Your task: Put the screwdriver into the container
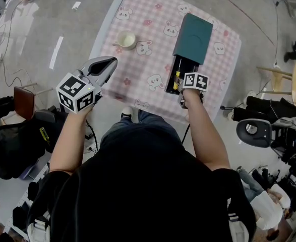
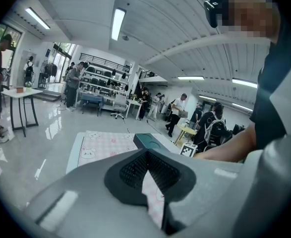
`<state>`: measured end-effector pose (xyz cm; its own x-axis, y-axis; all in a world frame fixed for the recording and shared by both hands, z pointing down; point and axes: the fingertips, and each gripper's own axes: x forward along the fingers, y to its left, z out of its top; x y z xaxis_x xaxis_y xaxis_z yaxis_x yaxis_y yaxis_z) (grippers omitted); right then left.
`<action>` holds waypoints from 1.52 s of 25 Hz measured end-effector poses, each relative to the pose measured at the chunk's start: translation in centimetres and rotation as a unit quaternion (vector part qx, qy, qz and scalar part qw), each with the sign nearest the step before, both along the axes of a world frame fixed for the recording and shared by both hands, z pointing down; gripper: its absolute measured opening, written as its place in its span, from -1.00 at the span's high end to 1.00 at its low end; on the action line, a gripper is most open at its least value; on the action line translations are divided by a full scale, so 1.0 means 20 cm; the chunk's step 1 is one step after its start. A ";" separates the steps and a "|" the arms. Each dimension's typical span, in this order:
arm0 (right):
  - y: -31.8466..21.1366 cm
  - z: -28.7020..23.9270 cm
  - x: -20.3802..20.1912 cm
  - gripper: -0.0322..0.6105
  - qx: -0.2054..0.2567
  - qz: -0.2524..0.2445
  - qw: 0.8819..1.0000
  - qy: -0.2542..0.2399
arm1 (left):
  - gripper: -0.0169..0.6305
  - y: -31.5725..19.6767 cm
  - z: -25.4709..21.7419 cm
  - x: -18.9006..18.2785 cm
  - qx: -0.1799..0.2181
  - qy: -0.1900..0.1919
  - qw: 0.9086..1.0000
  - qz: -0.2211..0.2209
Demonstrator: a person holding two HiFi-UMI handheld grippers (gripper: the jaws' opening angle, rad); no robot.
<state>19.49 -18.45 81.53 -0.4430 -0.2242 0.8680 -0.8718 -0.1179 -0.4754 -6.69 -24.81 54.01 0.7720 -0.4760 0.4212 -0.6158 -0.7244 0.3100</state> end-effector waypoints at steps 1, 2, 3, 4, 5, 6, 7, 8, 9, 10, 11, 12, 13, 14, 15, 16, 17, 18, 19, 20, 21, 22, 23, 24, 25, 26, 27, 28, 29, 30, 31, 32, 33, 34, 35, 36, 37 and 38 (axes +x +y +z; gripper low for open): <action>0.00 0.00 0.00 0.57 0.000 0.001 1.000 0.000 | 0.94 0.00 0.00 0.00 -0.001 0.001 1.000 0.000; 0.00 0.00 0.00 0.57 0.000 0.002 1.000 -0.001 | 0.94 0.00 0.00 0.00 -0.002 0.003 1.000 0.000; 0.00 0.00 0.00 0.57 0.000 0.002 1.000 -0.001 | 0.94 0.00 0.00 0.00 -0.004 0.005 1.000 0.000; 0.00 -0.01 0.00 0.57 0.000 0.003 1.000 -0.001 | 0.94 0.00 0.00 0.00 -0.005 0.008 1.000 0.000; 0.00 -0.01 0.00 0.57 0.000 0.003 1.000 -0.001 | 0.94 0.00 0.00 0.00 -0.006 0.010 1.000 0.000; 0.00 -0.01 0.00 0.57 0.000 0.003 1.000 -0.001 | 0.94 0.00 -0.01 0.00 -0.006 0.011 1.000 0.000; 0.00 -0.01 0.00 0.57 0.000 0.003 1.000 -0.001 | 0.94 0.00 -0.01 0.00 -0.007 0.012 1.000 0.000; 0.00 -0.01 0.00 0.57 0.000 0.003 1.000 -0.001 | 0.94 0.00 -0.01 -0.01 -0.007 0.012 1.000 0.000; 0.00 -0.01 0.00 0.57 0.000 0.003 1.000 -0.001 | 0.94 0.00 -0.01 -0.01 -0.007 0.012 1.000 0.001; 0.00 -0.01 -0.01 0.57 -0.001 0.003 1.000 -0.001 | 0.94 -0.01 -0.01 -0.01 -0.007 0.013 1.000 0.001; 0.00 -0.01 -0.01 0.57 -0.001 0.002 1.000 0.000 | 0.94 -0.01 -0.01 -0.01 -0.006 0.014 1.000 0.002; 0.00 -0.02 -0.01 0.56 -0.001 0.001 1.000 0.002 | 0.94 -0.01 -0.02 -0.01 -0.006 0.015 1.000 0.002; 0.00 -0.02 -0.01 0.56 -0.001 -0.001 1.000 0.004 | 0.94 -0.01 -0.02 -0.01 -0.007 0.016 1.000 0.003; 0.00 -0.02 0.00 0.56 -0.001 -0.002 1.000 0.006 | 0.94 0.00 -0.02 -0.01 -0.008 0.018 1.000 0.003; 0.00 -0.03 0.00 0.56 0.000 -0.003 1.000 0.007 | 0.94 0.00 -0.03 -0.01 -0.009 0.018 1.000 0.003; 0.01 -0.03 0.00 0.56 0.000 -0.004 1.000 0.008 | 0.94 0.00 -0.03 -0.02 -0.010 0.018 1.000 0.003; 0.01 -0.03 0.00 0.56 0.000 -0.005 1.000 0.009 | 0.94 0.00 -0.03 -0.02 -0.010 0.017 1.000 0.003; 0.01 -0.03 0.00 0.55 0.000 -0.006 1.000 0.009 | 0.94 0.00 -0.03 -0.03 -0.011 0.017 1.000 0.002; 0.01 -0.03 -0.01 0.55 0.000 -0.007 1.000 0.009 | 0.94 0.00 -0.02 -0.03 -0.012 0.017 1.000 0.002; 0.01 -0.03 -0.01 0.55 0.000 -0.008 1.000 0.008 | 0.94 0.00 -0.02 -0.03 -0.013 0.018 1.000 0.002; 0.01 -0.02 -0.01 0.54 0.000 -0.008 1.000 0.008 | 0.94 0.00 -0.02 -0.03 -0.014 0.019 1.000 0.002; 0.01 -0.02 -0.01 0.54 0.000 -0.008 1.000 0.008 | 0.94 0.01 -0.01 -0.03 -0.014 0.020 1.000 0.002; 0.01 -0.02 -0.02 0.54 0.000 -0.007 1.000 0.007 | 0.94 0.01 -0.01 -0.03 -0.015 0.021 1.000 0.002; 0.01 -0.02 -0.02 0.53 0.001 -0.007 1.000 0.007 | 0.94 0.01 -0.01 -0.03 -0.015 0.022 1.000 0.003; 0.01 -0.02 -0.02 0.53 0.001 -0.007 1.000 0.007 | 0.94 0.01 -0.01 -0.02 -0.015 0.023 1.000 0.004; 0.00 -0.02 -0.02 0.53 0.001 -0.006 1.000 0.007 | 0.94 0.01 -0.02 -0.02 -0.015 0.023 1.000 0.005; 0.00 -0.02 -0.02 0.52 0.002 -0.005 1.000 0.007 | 0.94 0.01 -0.02 -0.01 -0.014 0.024 1.000 0.005; 0.00 -0.02 -0.02 0.52 0.002 -0.005 1.000 0.007 | 0.94 0.01 -0.02 -0.01 -0.014 0.024 1.000 0.005; 0.00 -0.01 -0.02 0.52 0.002 -0.004 1.000 0.007 | 0.94 0.01 -0.02 -0.01 -0.014 0.024 1.000 0.006; 0.00 -0.01 -0.02 0.51 0.002 -0.004 1.000 0.007 | 0.94 0.01 -0.02 -0.01 -0.014 0.024 1.000 0.006; 0.00 -0.01 -0.02 0.50 0.002 -0.004 1.000 0.007 | 0.94 0.01 -0.02 -0.01 -0.014 0.024 1.000 0.005; 0.00 -0.01 -0.02 0.50 0.002 -0.004 1.000 0.007 | 0.94 0.01 -0.01 -0.01 -0.015 0.024 1.000 0.005; 0.00 -0.01 -0.02 0.49 0.002 -0.004 1.000 0.007 | 0.94 0.01 -0.01 -0.02 -0.015 0.024 1.000 0.004; 0.00 -0.01 -0.02 0.48 0.002 -0.004 1.000 0.007 | 0.94 0.01 -0.01 -0.02 -0.016 0.024 1.000 0.003; 0.00 -0.01 -0.02 0.48 0.002 -0.004 1.000 0.007 | 0.94 0.01 -0.01 -0.02 -0.016 0.024 1.000 0.002; 0.00 -0.01 -0.02 0.48 0.002 -0.003 1.000 0.006 | 0.94 0.01 -0.01 -0.03 -0.016 0.025 1.000 0.001; 0.00 -0.01 -0.02 0.47 0.002 -0.003 1.000 0.006 | 0.94 0.01 -0.01 -0.03 -0.016 0.025 1.000 0.000; 0.00 -0.01 -0.02 0.47 0.002 -0.003 1.000 0.007 | 0.94 0.01 -0.02 -0.03 -0.017 0.025 1.000 0.000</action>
<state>19.08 -18.38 81.39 -0.4329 -0.2247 0.8730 -0.8788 -0.1103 -0.4642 -7.35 -24.66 53.69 0.7929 -0.4624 0.3969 -0.5986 -0.7131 0.3649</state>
